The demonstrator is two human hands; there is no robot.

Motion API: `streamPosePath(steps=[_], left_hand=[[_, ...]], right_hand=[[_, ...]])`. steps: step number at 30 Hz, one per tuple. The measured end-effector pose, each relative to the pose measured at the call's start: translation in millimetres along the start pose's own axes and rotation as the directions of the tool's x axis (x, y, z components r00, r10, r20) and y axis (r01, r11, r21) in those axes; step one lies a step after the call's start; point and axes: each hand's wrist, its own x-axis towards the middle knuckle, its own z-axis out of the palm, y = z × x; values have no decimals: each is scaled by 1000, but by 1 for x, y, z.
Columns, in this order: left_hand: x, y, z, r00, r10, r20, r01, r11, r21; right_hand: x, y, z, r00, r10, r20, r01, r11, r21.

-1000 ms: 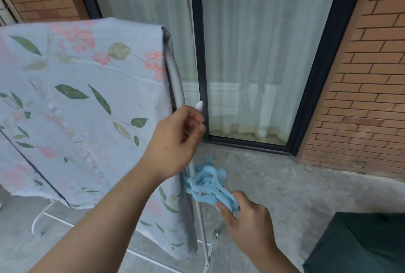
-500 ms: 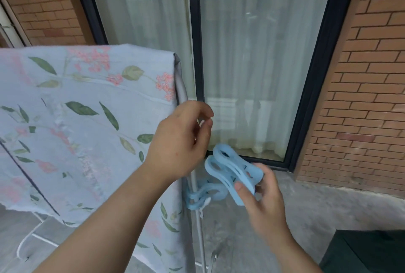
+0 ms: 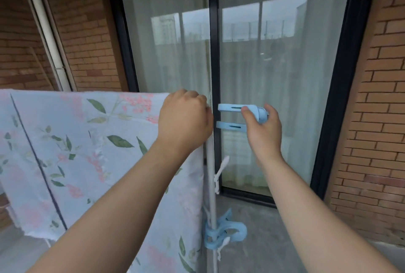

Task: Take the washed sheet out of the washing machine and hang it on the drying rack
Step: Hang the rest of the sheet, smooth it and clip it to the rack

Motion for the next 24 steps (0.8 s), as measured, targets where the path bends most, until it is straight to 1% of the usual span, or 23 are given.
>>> streamPosePath(steps=[2,8,11,13,15,16,17,19,20,22,24], left_hand=[[0,3,-1,1000,20,11,-20,1000,14],[12,13,-9,996,77,-39,-69,982,176],[10,22,-4,992,108,-62,-100,987,127],[8,27,2,994,93,-52,-90,994,67],[9,27,3,995,60,-79,-62,998,-30],[10,24,3,995,30,-99,-42,992,-115],[10,20,1,995,-22,-96,0,974,-228],[11,3,-7,991,-126,-36,99,901,-422],[11,-9,-10,985,-159,-62,114,882,-458],[11,-42,-7,965,-231,-122,167,905,-392],[14,-87,1,930,-353,-105,311,906,-286]], right_hand=[[5,-5,8,1000,-3,21,4,1000,-13],[13,-15,18,995,15,97,-13,1000,-16],[21,-16,23,994,-2,112,3,1000,-9],[27,-21,26,991,-5,133,4,1000,10],[33,-31,31,988,-4,151,-1,1000,30],[37,-36,35,987,-2,159,-4,999,34],[39,-42,39,986,-14,165,7,999,42],[40,-55,49,984,-40,174,35,999,32],[41,-62,54,983,-58,175,55,998,20],[42,-72,63,978,-90,188,91,996,3],[43,-81,71,969,-127,210,133,991,-11]])
